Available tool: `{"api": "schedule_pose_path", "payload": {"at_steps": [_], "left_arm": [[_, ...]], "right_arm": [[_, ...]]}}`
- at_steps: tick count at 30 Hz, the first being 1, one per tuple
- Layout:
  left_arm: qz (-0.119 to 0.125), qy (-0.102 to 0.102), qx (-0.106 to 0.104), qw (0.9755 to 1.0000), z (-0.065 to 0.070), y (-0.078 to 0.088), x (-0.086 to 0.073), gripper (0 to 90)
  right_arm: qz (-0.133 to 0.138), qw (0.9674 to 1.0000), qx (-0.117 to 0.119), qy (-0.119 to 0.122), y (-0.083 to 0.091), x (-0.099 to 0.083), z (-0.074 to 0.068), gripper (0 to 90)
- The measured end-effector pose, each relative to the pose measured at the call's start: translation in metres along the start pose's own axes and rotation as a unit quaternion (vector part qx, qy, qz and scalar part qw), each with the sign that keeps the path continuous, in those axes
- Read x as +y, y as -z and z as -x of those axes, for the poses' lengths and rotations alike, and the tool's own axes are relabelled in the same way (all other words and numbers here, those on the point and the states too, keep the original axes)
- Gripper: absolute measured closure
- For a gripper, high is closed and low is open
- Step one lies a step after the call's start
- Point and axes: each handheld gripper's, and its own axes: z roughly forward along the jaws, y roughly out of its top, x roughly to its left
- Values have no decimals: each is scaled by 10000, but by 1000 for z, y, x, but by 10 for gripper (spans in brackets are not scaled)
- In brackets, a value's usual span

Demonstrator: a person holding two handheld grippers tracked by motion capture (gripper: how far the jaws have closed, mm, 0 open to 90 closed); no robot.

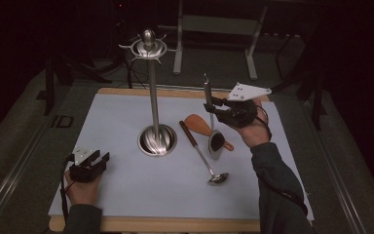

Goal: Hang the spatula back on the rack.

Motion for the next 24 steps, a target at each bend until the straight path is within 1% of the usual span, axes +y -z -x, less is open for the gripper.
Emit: {"api": "schedule_pose_path", "payload": {"at_steps": [3, 8, 13, 21, 24], "left_arm": [[0, -2, 0, 10000, 0, 0, 0, 591], [-3, -4, 0, 10000, 0, 0, 0, 591], [-3, -4, -1, 10000, 0, 0, 0, 591], [-5, -9, -6, 10000, 0, 0, 0, 591], [-4, -5, -9, 10000, 0, 0, 0, 591]], "right_arm": [[64, 10000, 5, 30, 0, 4, -2, 694], [141, 9999, 4, -39, -4, 9, -9, 694], [177, 9998, 7, 27, -9, 13, -14, 694], [239, 9995, 202, 58, -20, 23, -25, 694], [261, 9993, 267, 26, -23, 26, -28, 693]]}}
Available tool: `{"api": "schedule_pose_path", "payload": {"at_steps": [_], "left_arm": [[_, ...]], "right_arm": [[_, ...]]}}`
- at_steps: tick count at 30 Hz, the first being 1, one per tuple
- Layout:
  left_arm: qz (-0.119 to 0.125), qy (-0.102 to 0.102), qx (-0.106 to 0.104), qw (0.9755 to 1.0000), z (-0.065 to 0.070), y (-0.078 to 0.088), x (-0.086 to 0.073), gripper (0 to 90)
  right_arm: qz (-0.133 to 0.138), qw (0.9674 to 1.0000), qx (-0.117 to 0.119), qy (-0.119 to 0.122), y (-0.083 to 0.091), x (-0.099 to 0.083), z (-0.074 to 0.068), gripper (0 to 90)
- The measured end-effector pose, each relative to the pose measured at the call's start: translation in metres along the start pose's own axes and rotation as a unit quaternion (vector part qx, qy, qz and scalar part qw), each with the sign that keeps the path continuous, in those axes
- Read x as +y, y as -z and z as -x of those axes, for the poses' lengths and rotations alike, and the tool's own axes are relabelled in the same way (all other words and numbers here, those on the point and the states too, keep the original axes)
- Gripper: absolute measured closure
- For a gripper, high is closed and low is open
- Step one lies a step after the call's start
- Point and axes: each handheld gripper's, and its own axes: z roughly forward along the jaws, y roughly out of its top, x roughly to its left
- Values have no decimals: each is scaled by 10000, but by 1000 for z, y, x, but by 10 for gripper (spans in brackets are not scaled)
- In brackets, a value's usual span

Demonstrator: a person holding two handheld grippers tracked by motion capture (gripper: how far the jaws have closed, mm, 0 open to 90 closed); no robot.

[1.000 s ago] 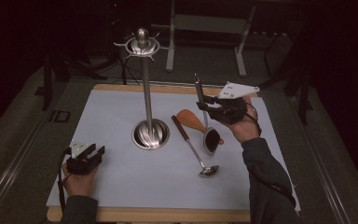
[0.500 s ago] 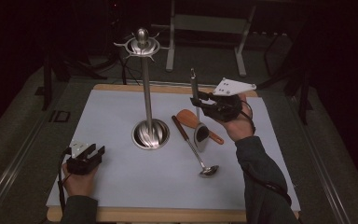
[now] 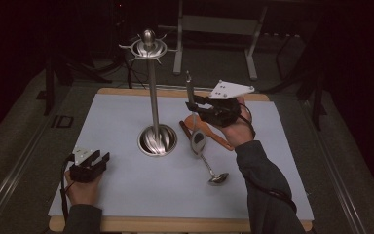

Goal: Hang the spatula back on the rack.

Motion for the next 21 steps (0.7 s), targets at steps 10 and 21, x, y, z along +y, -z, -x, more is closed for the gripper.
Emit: {"api": "schedule_pose_path", "payload": {"at_steps": [10, 21], "left_arm": [[-3, -9, 0, 10000, 0, 0, 0, 591], [4, 3, -5, 10000, 0, 0, 0, 591]], "right_arm": [[200, 9995, 141, -209, -7, 8, -5, 693], [268, 9993, 164, -217, -17, 23, -16, 694]]}}
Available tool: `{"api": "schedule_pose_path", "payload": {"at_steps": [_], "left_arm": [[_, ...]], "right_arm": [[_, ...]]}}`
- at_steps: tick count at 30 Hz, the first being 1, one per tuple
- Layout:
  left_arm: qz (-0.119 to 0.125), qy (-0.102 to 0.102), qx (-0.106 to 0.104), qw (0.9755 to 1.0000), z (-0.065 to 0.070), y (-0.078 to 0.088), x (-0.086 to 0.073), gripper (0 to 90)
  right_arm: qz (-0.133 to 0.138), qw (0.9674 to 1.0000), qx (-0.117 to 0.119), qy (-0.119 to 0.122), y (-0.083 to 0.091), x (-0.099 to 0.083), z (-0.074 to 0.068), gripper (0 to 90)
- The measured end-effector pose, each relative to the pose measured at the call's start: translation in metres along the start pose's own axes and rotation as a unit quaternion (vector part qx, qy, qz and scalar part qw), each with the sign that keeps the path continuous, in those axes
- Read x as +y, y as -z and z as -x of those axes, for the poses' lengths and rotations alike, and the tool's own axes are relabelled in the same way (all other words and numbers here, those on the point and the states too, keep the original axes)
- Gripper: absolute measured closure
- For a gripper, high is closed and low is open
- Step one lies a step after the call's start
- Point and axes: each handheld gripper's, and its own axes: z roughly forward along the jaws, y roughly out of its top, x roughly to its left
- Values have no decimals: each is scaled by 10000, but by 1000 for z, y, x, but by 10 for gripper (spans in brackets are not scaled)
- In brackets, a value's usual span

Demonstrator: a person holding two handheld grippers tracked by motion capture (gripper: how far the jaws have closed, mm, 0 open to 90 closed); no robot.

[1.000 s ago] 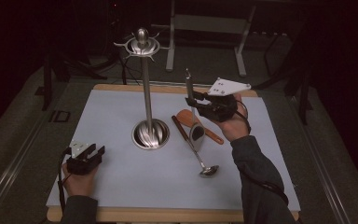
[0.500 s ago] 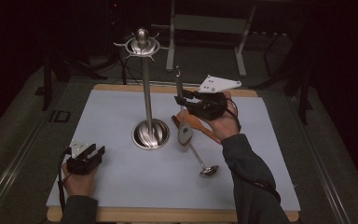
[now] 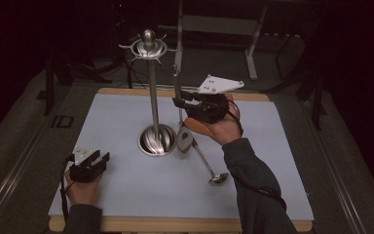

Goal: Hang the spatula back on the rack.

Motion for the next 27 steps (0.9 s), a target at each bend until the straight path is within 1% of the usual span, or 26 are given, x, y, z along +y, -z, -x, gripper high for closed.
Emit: {"api": "schedule_pose_path", "payload": {"at_steps": [3, 5, 8, 10, 16, 19, 24, 27], "left_arm": [[3, 4, -3, 10000, 0, 0, 0, 591], [-3, 1, -1, 10000, 0, 0, 0, 591], [5, 3, -4, 10000, 0, 0, 0, 591], [2, 4, -2, 10000, 0, 0, 0, 591], [1, 9, -5, 10000, 0, 0, 0, 590], [-2, 7, -5, 10000, 0, 0, 0, 590], [2, 10, -10, 10000, 0, 0, 0, 590], [3, 7, -8, 10000, 0, 0, 0, 590]], "right_arm": [[17, 10000, -1, 20, -4, 5, -3, 693], [-33, 10000, -59, 21, -7, 7, -5, 693], [-91, 9999, -104, 89, -12, 10, -9, 693], [-111, 9998, -100, 129, -15, 12, -11, 693], [-114, 9999, -100, 56, -20, 15, -13, 693], [-185, 9997, -164, 59, -25, 18, -14, 693], [-275, 9994, -194, 6, -31, 16, -14, 691], [-226, 9995, -201, -30, -31, 13, -13, 683]]}}
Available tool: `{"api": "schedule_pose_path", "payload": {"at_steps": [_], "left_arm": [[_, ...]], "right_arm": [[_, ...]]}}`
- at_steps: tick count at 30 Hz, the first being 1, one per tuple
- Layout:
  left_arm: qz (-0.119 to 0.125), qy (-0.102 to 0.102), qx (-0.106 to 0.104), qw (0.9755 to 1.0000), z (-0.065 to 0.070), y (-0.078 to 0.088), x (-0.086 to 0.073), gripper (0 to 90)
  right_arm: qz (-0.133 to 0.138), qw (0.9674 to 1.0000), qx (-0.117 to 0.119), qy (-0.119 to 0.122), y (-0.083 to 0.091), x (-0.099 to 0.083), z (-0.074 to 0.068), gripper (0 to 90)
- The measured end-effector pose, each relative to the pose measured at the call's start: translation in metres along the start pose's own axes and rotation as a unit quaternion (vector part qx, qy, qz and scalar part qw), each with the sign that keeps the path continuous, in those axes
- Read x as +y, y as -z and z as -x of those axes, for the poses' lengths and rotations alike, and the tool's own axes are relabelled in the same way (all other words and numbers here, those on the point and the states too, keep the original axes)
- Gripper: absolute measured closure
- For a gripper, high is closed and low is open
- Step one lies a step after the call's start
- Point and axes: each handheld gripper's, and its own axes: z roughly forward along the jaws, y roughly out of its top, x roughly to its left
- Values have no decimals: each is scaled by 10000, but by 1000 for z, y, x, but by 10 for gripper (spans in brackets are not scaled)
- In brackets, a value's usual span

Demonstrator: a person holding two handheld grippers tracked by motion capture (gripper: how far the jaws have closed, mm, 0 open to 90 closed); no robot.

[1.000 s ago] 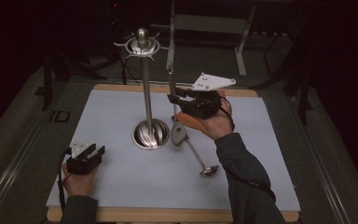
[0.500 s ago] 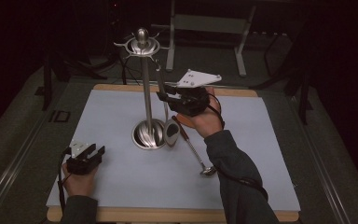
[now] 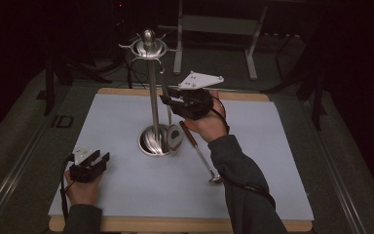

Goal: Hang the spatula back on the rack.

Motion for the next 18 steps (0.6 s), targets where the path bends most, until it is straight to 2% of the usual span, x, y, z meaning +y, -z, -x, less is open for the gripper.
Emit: {"api": "schedule_pose_path", "payload": {"at_steps": [4, 11, 15, 18], "left_arm": [[-5, -5, 3, 10000, 0, 0, 0, 589], [-4, -10, 5, 10000, 0, 0, 0, 588], [-7, -1, 3, 10000, 0, 0, 0, 587], [-28, -27, 9, 10000, 0, 0, 0, 587]], "right_arm": [[110, 9999, 91, -31, 3, 0, 1, 656], [160, 9996, 208, 76, 10, 1, 2, 635], [93, 9996, 217, 142, 13, -1, 4, 636], [-7, 9998, 173, 88, 16, -5, 10, 636]]}}
